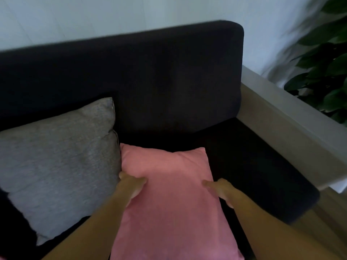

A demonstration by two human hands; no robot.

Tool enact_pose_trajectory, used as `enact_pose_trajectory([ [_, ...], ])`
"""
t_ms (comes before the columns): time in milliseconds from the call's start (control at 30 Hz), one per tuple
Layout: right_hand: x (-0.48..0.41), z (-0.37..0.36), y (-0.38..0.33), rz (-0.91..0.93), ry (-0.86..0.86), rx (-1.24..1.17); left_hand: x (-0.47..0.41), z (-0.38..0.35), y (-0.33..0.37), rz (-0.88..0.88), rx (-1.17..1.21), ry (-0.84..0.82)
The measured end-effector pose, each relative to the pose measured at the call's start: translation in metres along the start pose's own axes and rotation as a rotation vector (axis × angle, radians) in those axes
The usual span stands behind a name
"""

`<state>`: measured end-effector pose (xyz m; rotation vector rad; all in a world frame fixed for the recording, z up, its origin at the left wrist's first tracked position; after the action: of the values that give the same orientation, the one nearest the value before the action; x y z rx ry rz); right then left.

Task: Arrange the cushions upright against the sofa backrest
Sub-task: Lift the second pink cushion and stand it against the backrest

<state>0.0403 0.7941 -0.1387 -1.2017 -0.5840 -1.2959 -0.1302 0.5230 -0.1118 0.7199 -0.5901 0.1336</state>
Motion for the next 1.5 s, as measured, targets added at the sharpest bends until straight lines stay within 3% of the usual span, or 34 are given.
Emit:
enact_pose_trajectory([
  [167,-0.021,-0.023,0.011,-0.023,-0.164,-0.077,-0.002,-0.005,-0.003,0.003,0.063,0.01],
  [333,-0.022,-0.009,0.005,0.001,-0.197,-0.272,0.006,-0.005,0.019,0.0,0.108,0.016],
  [667,0.024,0.131,-0.119,0.296,-0.106,-0.383,0.024,0.004,0.158,-0.244,0.341,0.113],
  [900,0.029,0.181,-0.185,0.458,-0.02,-0.355,0.008,-0.007,0.223,-0.298,0.393,0.167],
  [1500,-0.082,0.15,-0.237,0.45,0.059,-0.24,-0.086,-0.056,0.211,-0.159,0.237,0.207],
])
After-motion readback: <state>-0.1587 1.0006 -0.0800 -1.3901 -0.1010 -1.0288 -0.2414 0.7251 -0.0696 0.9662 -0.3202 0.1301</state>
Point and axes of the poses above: each hand's wrist, its own x-axis away from the middle knuckle, its own z-axis out of the back of the hand, y = z × x, the point moved 9 cm from there along -x, towards the middle knuckle, and after that the axes turned 11 degrees about -z, right-handed, at the moved point
